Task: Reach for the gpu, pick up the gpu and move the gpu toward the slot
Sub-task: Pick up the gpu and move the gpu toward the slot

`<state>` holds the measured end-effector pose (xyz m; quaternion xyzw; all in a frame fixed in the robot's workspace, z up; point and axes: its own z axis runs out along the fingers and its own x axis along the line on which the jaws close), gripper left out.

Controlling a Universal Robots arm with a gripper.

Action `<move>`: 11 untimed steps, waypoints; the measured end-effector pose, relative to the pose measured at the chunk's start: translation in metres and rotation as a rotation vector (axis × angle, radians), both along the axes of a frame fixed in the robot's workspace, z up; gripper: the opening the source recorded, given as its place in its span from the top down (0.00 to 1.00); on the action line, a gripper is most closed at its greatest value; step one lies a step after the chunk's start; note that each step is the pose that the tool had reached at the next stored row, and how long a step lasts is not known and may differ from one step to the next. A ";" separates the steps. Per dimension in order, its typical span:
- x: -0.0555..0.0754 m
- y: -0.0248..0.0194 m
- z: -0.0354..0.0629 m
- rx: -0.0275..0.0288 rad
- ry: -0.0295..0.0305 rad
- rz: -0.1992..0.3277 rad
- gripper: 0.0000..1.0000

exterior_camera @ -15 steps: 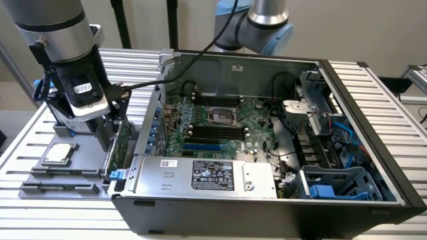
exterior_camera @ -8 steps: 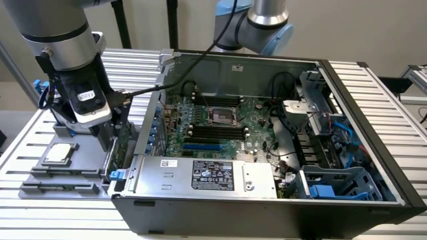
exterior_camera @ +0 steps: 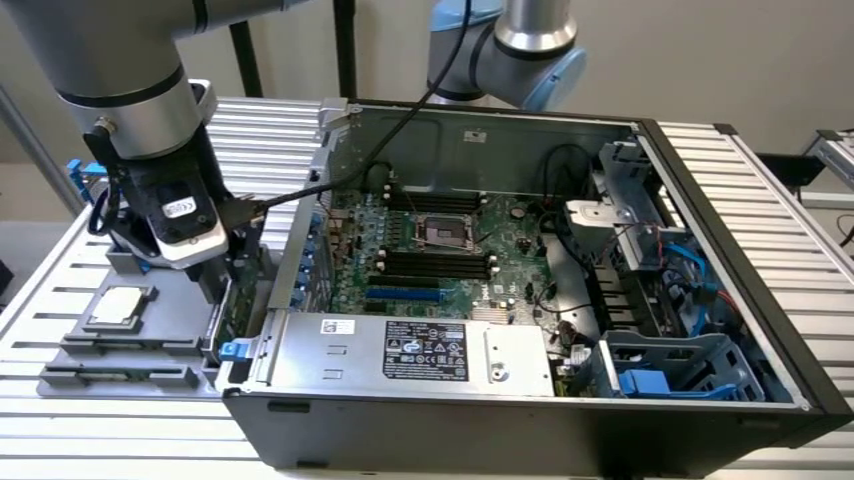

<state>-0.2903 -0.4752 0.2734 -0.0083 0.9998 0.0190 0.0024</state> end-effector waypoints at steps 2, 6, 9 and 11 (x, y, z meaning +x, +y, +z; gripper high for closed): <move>0.000 0.0000 -0.0036 0.0000 0.0000 -0.001 0.52; 0.000 0.0000 -0.0109 0.0001 -0.0001 -0.002 0.52; 0.000 0.0000 -0.0164 0.0000 0.0000 -0.005 0.52; 0.000 0.0000 -0.0200 0.0001 0.0000 -0.007 0.52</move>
